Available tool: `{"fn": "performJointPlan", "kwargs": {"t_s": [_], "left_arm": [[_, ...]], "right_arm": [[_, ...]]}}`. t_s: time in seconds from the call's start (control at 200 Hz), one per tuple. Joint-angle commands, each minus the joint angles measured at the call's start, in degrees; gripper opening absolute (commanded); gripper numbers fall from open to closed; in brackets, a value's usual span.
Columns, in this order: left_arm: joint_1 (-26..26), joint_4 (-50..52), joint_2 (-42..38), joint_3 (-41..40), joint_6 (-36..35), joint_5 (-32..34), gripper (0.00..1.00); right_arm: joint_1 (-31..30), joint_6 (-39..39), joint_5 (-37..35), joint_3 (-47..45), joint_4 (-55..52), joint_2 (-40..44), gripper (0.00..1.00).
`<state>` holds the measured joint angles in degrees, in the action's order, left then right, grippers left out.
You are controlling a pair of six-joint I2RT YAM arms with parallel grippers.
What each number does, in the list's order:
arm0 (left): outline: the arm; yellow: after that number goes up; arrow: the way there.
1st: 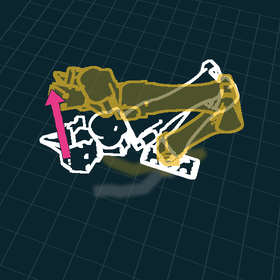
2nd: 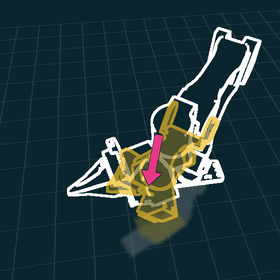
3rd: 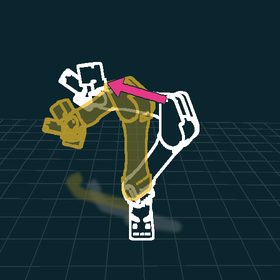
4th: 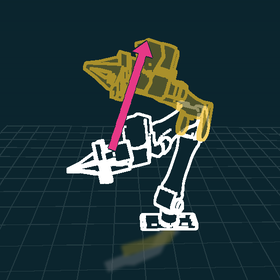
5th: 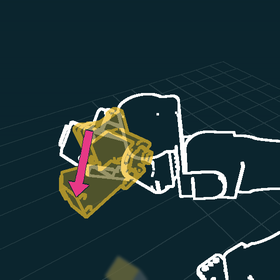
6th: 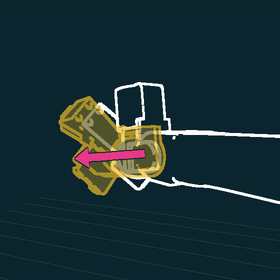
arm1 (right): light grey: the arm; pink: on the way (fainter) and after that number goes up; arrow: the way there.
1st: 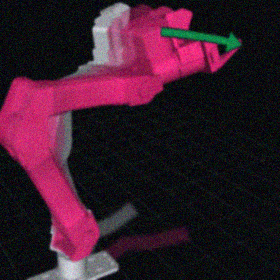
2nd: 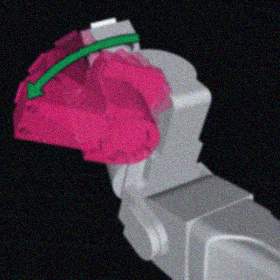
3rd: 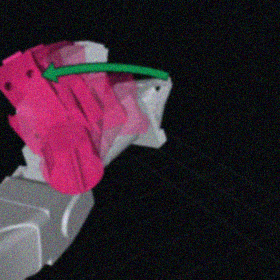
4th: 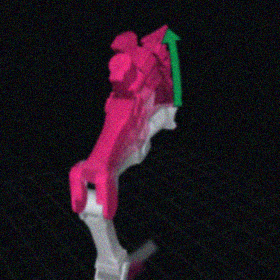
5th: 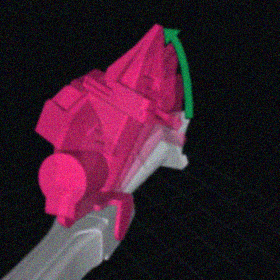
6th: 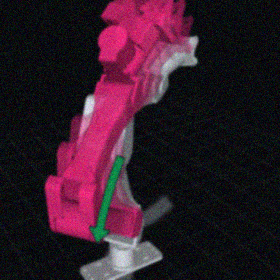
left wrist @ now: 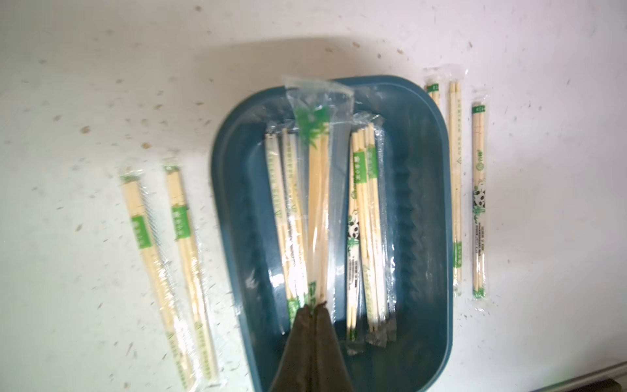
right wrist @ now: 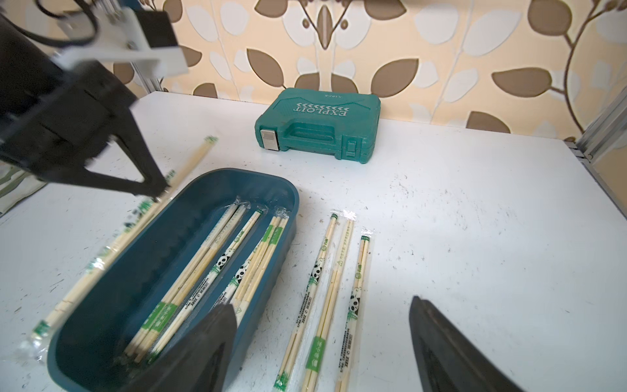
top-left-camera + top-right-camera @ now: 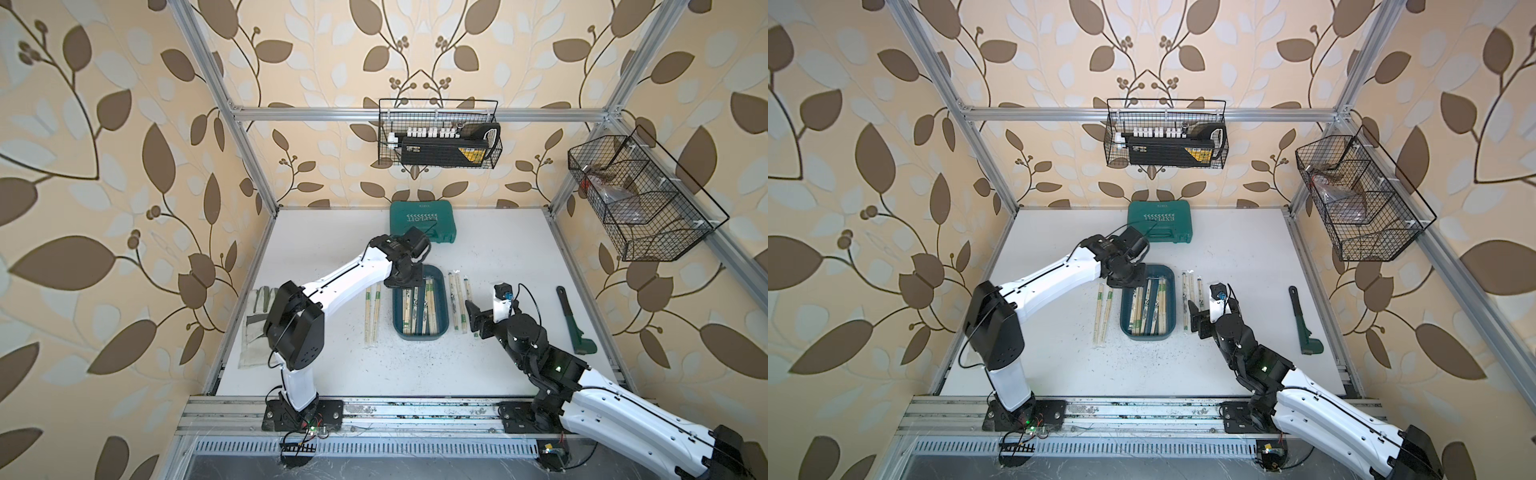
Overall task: Take the paired disposable chopsticks out of the storage box
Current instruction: Pick up the paired disposable chopsticks from the storage box, then place the paired disposable chopsticks at the center of the board.
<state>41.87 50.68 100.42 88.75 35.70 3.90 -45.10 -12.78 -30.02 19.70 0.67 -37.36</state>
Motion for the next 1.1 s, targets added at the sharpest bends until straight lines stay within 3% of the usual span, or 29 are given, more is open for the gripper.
{"fn": "performJointPlan", "kwargs": {"t_s": [0.0,0.261,0.376,0.692,1.097], "left_arm": [[-3.13,2.25,-6.41,-3.31,-1.72,-1.29,0.0],[-14.39,0.9,-15.16,-18.14,-6.39,-3.1,0.0],[-17.69,0.06,-14.85,-22.72,-8.73,-0.26,0.0],[-18.4,-6.79,-7.05,-27.73,-11.5,3.23,0.0],[-18.23,-9.41,-3.18,-26.23,-12.52,0.45,0.0]], "right_arm": [[-0.07,0.65,0.64,-0.28,1.11,-0.3,0.84],[-0.07,1.59,2.47,-0.28,1.7,-0.75,0.84],[-0.07,2.9,5.18,0.11,2.14,-2.13,0.85],[-0.34,3.55,6.8,0.43,2.85,-3.64,0.85],[-0.34,3.46,6.73,0.64,2.85,-4.05,0.85]]}}
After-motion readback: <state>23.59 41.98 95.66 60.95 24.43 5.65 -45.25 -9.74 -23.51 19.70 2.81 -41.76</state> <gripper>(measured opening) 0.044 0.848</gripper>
